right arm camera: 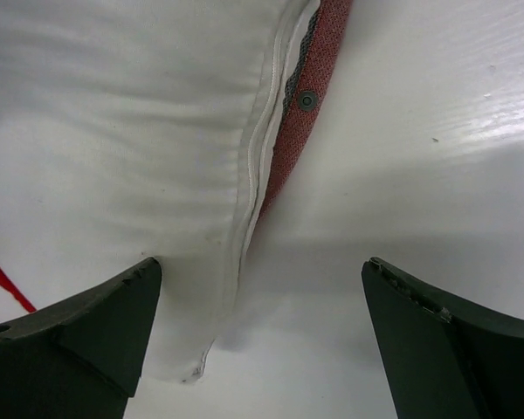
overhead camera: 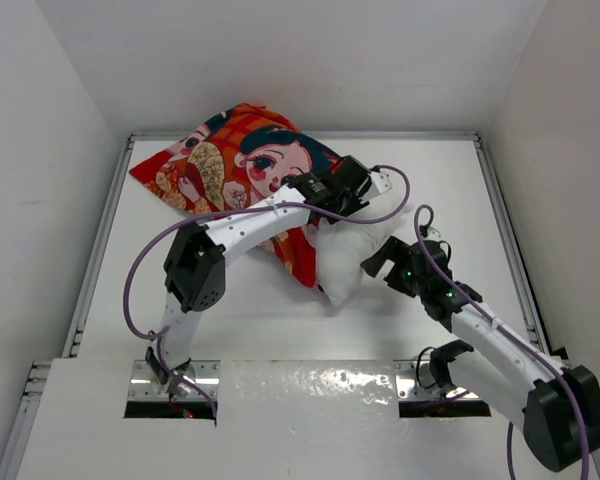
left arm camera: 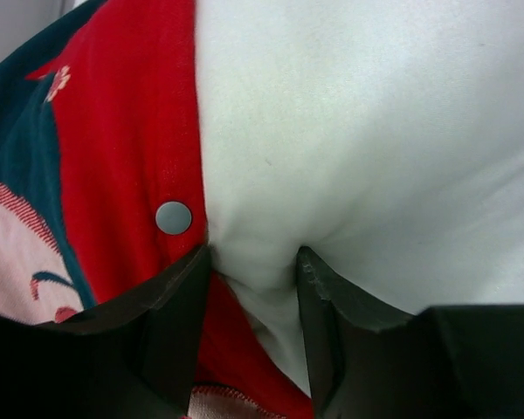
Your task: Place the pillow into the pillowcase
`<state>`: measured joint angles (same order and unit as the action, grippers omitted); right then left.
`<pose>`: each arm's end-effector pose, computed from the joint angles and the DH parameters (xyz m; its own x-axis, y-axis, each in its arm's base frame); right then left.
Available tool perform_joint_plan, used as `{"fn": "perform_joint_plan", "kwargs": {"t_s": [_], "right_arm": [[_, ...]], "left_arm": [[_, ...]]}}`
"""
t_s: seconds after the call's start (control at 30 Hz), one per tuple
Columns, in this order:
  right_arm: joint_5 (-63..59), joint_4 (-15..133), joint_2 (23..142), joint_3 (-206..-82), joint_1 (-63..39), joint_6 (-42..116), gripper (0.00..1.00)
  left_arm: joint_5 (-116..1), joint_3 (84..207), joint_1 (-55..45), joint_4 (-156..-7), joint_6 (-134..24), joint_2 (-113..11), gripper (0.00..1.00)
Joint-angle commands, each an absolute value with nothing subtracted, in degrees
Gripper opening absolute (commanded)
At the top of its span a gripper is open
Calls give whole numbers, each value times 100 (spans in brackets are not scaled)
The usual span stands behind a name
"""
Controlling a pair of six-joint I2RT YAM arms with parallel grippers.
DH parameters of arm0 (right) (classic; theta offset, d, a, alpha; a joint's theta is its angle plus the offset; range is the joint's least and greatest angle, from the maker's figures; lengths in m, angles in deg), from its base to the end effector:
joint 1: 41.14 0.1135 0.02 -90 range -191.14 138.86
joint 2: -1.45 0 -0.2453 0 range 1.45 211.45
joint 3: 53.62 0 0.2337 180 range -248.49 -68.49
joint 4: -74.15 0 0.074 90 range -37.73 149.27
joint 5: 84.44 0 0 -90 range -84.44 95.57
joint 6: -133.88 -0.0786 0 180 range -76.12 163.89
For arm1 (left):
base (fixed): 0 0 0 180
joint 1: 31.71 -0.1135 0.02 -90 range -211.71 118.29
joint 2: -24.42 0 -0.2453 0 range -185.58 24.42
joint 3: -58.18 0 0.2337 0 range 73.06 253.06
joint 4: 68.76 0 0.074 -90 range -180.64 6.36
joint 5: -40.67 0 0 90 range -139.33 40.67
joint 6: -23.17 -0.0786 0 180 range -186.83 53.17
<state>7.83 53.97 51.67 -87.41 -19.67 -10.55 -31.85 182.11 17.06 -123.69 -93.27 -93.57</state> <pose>0.1962 0.0738 0.1449 -0.5962 0.6389 -0.4861 0.2559 0.7252 0.6392 0.3244 -0.3344 0.2419 -0.1838 0.8541 -0.4866 0.7474 0.4429 0.4951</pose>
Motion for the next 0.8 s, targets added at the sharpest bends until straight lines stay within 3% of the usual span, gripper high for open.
{"fn": "perform_joint_plan", "kwargs": {"t_s": [0.0,0.23,0.43,0.77], "right_arm": [[583,6191,5470,-8852,-1979,-1008,95],[557,6235,5963,-9283,-1970,-727,95],[293,6218,6016,-9398,-1979,-674,94],[302,6130,6007,-9459,-1979,-604,91]], "left_arm": [[-2288,18204,1601,-12222,-9258,-9107,43],[-1945,18178,1584,-12161,-9232,-8957,51],[-1874,18362,1522,-12283,-9075,-8931,49],[-2927,18608,1487,-12539,-8776,-8641,47]]}}
